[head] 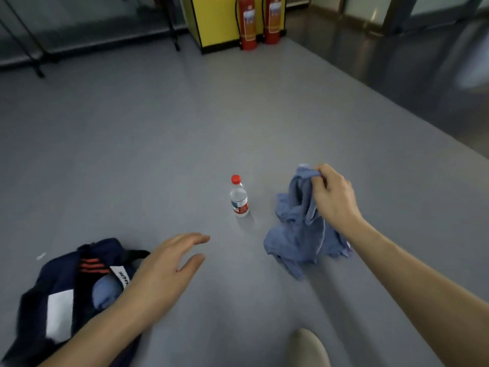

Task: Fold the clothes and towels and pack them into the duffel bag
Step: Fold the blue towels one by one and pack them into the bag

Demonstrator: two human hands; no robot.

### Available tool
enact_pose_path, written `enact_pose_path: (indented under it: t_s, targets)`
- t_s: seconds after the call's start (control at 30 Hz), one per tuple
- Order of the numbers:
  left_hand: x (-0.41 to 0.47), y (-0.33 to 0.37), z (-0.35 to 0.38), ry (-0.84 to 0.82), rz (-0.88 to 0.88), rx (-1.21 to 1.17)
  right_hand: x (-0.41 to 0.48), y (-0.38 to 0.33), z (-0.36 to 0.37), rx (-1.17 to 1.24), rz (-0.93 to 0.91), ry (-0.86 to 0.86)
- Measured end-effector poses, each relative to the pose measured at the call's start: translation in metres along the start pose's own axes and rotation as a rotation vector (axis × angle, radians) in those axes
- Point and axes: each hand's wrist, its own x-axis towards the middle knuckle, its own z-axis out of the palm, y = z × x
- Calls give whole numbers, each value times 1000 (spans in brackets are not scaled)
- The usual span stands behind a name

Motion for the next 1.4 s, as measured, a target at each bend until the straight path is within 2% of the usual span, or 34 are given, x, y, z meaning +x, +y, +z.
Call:
enact_pose_path:
  t_s: [0.17,0.33,0.4,0.53,0.7,0.83,0.93,1.0,1.13,1.23,1.33,1.4]
  targets:
    - [-65,9,-69,218,-97,-119,-13,-126,-21,29,-235,-278]
    - [-75,1,-90,291,34,-59,-53,-209,3,-9,-419,-471]
    - [-73,-5,-98,292,-5,-104,-72,-228,19,-17,-447,-527]
    - [-68,-26,-102,254,-116,-233,-103,-243,51,-12,-452,-599]
    - [-63,-48,-108,37,-267,-800,-132,-239,79,99,-442,-632]
    - [-63,-74,-98,-128,-438,-793,-140,-243,89,182,-456,-691]
    - [-66,-78,-93,-181,-558,-847,-142,-247,89,269,-431,-716]
    - [-66,-80,-91,-174,-536,-915,-144,-245,90,269,-416,-726]
    - [-65,-78,-103,25,-388,-982,-143,-238,90,133,-399,-782]
    - [-69,-66,-119,40,-260,-961,-143,-234,91,91,-386,-893]
    - [-71,-56,-130,14,-177,-956,-141,-237,87,159,-377,-960]
    - [-72,-51,-133,2,-139,-950,-139,-239,83,317,-304,-1000]
